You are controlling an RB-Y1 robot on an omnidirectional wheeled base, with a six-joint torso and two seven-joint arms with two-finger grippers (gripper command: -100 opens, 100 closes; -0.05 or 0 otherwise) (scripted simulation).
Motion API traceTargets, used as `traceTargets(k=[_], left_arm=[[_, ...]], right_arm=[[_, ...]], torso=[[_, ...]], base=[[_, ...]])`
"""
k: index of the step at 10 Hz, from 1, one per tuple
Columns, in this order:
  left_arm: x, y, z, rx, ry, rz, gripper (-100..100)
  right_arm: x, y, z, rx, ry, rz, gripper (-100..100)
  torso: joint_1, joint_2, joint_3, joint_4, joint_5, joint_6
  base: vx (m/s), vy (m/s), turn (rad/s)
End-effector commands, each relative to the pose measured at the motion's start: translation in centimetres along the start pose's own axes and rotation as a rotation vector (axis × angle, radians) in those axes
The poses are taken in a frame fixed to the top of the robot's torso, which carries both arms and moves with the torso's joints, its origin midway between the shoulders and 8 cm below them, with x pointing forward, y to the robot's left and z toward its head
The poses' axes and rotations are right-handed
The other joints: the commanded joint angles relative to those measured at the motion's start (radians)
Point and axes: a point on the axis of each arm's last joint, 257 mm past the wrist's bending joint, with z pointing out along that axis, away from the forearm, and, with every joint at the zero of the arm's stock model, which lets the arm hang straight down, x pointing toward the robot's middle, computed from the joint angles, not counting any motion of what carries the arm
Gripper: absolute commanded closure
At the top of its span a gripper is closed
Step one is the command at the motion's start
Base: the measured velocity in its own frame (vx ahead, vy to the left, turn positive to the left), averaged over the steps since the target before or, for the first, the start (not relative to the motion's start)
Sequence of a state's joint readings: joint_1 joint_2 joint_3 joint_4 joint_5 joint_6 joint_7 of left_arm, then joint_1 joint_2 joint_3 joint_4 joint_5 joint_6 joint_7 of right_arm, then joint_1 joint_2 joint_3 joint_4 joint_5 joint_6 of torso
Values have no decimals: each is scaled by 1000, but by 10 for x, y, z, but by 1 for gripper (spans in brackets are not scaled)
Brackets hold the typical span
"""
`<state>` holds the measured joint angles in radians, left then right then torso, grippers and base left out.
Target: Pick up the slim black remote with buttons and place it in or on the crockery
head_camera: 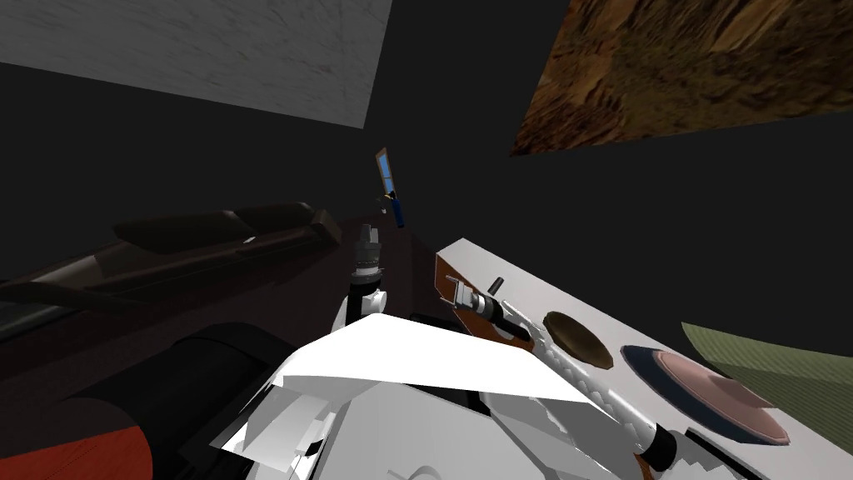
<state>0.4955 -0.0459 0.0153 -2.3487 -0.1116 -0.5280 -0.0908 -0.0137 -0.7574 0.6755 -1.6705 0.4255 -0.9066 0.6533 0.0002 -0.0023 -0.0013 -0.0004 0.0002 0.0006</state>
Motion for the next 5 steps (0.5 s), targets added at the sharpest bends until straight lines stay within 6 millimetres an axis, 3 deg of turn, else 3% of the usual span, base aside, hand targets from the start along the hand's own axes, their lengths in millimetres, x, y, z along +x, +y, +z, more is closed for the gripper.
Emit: traceTargets(k=[1,2,5], left_arm=[[0,0,0,0,0,0,0],[0,0,0,0,0,0,0],[0,0,0,0,0,0,0]], right_arm=[[21,5,-6,-26,48,-17,-100],[42,11,-18,-78,124,-67,-100],[81,13,-45,-114,242,-92,-100]], torso=[[0,0,0,0,0,0],[0,0,0,0,0,0],[0,-1,-1,0,0,0]], base=[[33,6,88],[45,15,158],[39,3,99]])
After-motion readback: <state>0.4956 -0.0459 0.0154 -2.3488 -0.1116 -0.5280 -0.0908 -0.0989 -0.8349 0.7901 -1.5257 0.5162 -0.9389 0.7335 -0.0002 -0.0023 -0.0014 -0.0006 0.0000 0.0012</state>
